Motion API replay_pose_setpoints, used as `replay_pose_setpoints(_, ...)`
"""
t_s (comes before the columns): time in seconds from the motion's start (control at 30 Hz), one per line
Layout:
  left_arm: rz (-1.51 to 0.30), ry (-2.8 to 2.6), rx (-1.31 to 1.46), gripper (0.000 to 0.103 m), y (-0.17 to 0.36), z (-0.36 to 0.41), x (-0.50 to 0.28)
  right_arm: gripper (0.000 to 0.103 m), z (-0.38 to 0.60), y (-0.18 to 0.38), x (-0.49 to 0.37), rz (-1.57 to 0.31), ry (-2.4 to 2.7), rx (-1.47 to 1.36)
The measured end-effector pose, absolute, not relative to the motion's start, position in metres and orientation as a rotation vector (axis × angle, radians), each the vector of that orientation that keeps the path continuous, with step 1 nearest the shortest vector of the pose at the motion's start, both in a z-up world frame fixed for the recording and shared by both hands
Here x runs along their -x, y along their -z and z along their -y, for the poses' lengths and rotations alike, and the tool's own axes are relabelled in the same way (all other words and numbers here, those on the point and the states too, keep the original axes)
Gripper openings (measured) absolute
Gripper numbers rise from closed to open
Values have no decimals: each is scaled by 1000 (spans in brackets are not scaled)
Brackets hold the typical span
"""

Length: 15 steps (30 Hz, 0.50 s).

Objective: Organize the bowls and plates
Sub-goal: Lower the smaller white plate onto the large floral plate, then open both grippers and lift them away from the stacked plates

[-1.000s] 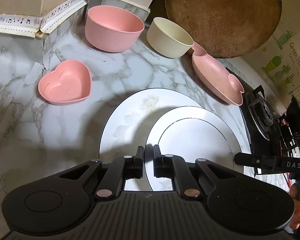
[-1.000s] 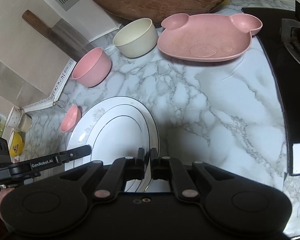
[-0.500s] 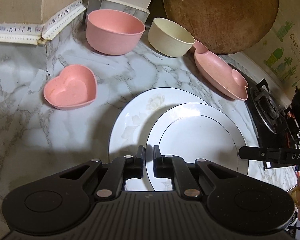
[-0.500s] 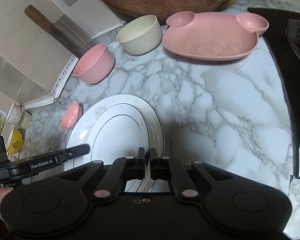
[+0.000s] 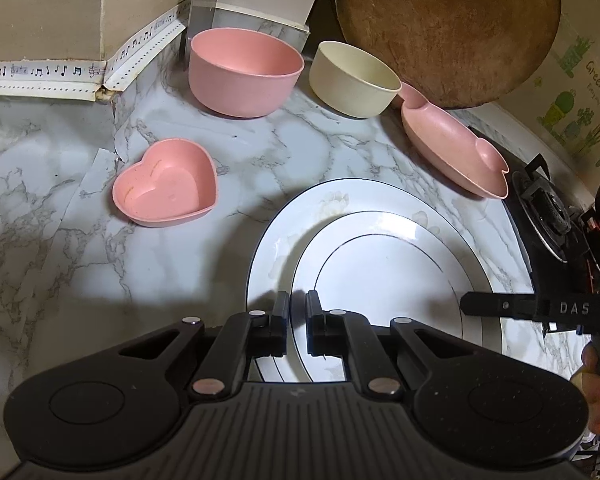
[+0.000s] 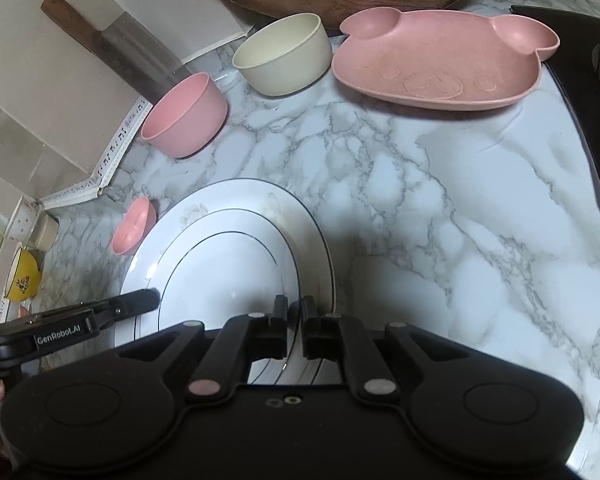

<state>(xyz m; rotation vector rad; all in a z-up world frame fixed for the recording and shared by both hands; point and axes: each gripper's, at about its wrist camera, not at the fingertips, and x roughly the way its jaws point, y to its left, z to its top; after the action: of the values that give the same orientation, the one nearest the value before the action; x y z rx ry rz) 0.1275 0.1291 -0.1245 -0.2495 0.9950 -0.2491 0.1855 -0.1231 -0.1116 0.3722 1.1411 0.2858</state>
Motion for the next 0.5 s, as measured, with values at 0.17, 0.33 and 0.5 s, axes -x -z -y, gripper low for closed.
replay_pose_setpoints(0.17, -987, 236, 235, 7, 123, -128, -128, 10, 123, 110, -186, -1144, -286, -359)
replay_pose_setpoints(0.33, -969, 229, 222, 7, 118, -128, -126, 17, 123, 101, -181, -1118, -290, -317)
replay_pose_setpoints(0.5, -936, 237, 213, 7, 105, -125, -121, 26, 115, 88, -174, -1081, -297, -220)
